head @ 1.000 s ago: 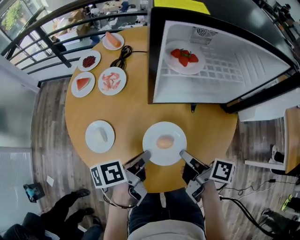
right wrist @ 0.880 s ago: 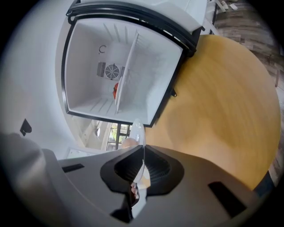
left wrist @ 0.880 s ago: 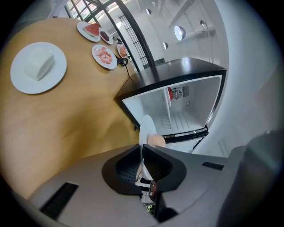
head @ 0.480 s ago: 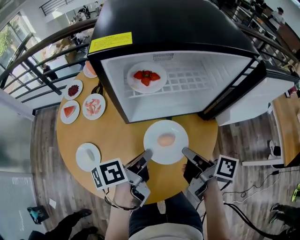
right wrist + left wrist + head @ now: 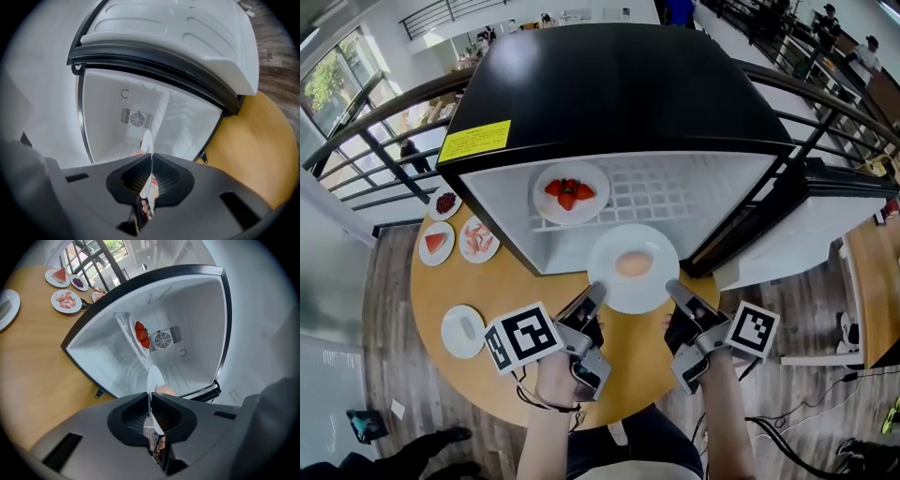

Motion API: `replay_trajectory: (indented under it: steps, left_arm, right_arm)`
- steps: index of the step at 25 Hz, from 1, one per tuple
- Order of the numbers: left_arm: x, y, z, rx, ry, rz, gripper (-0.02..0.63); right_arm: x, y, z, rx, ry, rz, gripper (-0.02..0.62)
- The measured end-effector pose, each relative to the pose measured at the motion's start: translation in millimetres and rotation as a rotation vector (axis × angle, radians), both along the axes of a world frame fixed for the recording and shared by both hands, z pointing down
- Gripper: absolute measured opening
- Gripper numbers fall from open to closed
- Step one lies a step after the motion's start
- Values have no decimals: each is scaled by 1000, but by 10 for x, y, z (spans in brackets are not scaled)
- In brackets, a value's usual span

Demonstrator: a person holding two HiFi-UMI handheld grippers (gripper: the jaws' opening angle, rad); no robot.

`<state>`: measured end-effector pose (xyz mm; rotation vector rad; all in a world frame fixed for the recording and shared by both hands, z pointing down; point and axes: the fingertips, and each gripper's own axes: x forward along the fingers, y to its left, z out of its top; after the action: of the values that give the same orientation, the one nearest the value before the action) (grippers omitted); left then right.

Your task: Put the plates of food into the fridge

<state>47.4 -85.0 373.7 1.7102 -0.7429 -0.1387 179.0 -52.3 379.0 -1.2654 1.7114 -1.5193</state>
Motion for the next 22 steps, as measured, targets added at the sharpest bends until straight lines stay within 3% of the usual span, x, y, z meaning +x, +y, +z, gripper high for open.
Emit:
replay_trajectory:
  steps: [11, 22]
  left_arm:
    - [531, -805, -199, 44, -30, -91, 26]
    - [659, -1203, -95, 66, -124, -122, 26]
  right_arm:
    - [577, -801, -183, 61, -19, 186, 20]
    - [679, -1139, -178, 64, 61, 351, 20]
